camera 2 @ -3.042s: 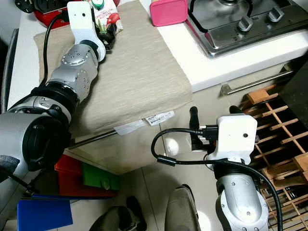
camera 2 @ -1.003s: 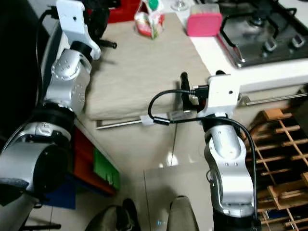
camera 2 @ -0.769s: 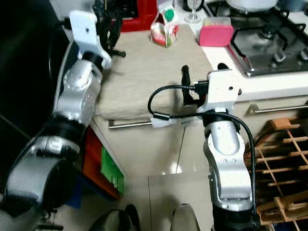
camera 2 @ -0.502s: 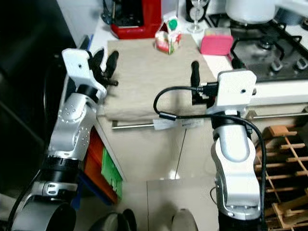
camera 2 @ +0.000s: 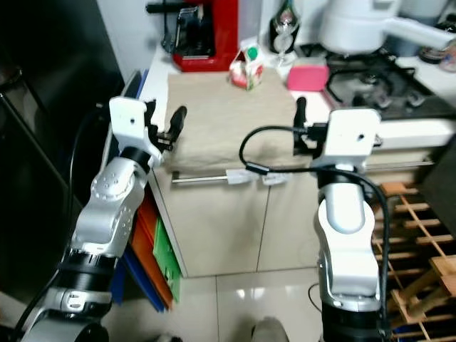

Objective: Restocking fridge

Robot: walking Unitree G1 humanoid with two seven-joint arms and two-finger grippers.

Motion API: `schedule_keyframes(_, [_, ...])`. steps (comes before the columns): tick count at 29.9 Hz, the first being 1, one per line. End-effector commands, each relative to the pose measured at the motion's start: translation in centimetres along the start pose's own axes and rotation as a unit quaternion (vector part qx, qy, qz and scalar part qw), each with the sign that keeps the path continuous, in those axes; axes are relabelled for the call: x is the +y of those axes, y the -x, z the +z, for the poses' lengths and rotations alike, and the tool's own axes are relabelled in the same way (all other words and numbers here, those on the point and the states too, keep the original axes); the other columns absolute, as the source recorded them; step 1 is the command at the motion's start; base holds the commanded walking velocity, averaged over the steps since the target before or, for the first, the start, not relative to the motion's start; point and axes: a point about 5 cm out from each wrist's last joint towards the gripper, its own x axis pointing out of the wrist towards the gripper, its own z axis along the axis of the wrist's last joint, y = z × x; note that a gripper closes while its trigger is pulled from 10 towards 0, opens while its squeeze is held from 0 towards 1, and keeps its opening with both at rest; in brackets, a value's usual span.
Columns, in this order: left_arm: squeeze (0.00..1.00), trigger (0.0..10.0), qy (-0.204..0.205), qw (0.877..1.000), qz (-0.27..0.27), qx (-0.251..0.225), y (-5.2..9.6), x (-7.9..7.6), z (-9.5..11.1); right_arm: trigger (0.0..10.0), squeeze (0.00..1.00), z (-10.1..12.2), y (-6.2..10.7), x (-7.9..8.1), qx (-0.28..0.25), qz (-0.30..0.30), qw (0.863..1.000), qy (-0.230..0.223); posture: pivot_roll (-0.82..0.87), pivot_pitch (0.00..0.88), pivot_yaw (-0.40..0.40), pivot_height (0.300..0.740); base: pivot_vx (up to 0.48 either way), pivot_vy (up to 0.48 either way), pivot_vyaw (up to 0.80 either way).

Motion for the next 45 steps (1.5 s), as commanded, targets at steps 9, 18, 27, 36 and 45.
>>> schedule_keyframes(9, [1.0, 10.0, 0.023, 0.999, -0.006, -0.021, 1.2, 0.2, 1.2, 10.0, 0.0, 1.2, 0.8, 0.2, -0.039, 0.03, 0.999, 0.02, -0.26, 0.0, 0.103, 0.735, 0.0, 0.0, 0.0])
schedule_keyframes(18, [0.0, 10.0, 0.093, 0.985, 0.116, 0.085, 2.3, 2.9, -3.6, 10.0, 0.0, -2.0, 0.1, 1.7, 0.045, 0.1, 0.994, -0.016, -0.27, 0.001, 0.09, 0.735, 0.0, 0.0, 0.0])
schedule_keyframes(27, [0.0, 10.0, 0.019, 0.989, 0.012, 0.148, 8.4, 2.2, -4.8, 10.0, 0.0, -3.8, 3.5, 0.2, 0.102, 0.074, 0.992, -0.015, -0.22, 0.013, 0.038, 0.735, 0.0, 0.0, 0.0])
schedule_keyframes(36, [0.0, 10.0, 0.027, 0.991, 0.014, 0.131, 8.7, 1.7, -3.2, 10.0, 0.0, -3.6, 5.7, 0.2, 0.117, 0.08, 0.989, -0.043, -0.2, 0.025, 0.029, 0.74, 0.0, 0.0, 0.0])
schedule_keyframes(45, [0.0, 10.0, 0.001, 0.996, -0.017, 0.092, 6.5, 1.0, -1.8, 10.0, 0.0, -3.4, 4.2, 0.4, 0.106, 0.072, 0.991, -0.032, -0.2, 0.018, 0.049, 0.74, 0.0, 0.0, -0.36])
